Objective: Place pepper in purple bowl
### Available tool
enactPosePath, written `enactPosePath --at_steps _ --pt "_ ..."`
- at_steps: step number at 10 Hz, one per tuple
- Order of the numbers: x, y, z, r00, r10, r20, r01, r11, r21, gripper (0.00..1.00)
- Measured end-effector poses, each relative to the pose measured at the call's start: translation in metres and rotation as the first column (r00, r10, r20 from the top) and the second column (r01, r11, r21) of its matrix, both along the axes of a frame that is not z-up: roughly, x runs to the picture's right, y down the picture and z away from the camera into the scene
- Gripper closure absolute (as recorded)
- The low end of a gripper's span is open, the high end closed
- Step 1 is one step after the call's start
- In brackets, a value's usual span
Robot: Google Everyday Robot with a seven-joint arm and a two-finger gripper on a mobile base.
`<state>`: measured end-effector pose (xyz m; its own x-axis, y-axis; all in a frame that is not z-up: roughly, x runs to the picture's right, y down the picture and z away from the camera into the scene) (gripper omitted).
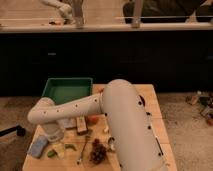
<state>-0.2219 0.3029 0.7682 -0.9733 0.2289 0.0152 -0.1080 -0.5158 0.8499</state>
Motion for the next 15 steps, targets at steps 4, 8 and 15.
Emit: enactPosePath --at_steps 4,8,15 --pt "0.003 0.000 0.000 0.999 0.046 0.001 -0.046 0.9989 -0.005 0.42" --pt "0.008 -0.004 0.000 0.997 0.072 0.000 -0.072 0.9974 -0.005 0.81" --pt "0.029 -0.013 -0.010 0.961 0.263 0.089 -0.263 0.9647 -0.003 1.00"
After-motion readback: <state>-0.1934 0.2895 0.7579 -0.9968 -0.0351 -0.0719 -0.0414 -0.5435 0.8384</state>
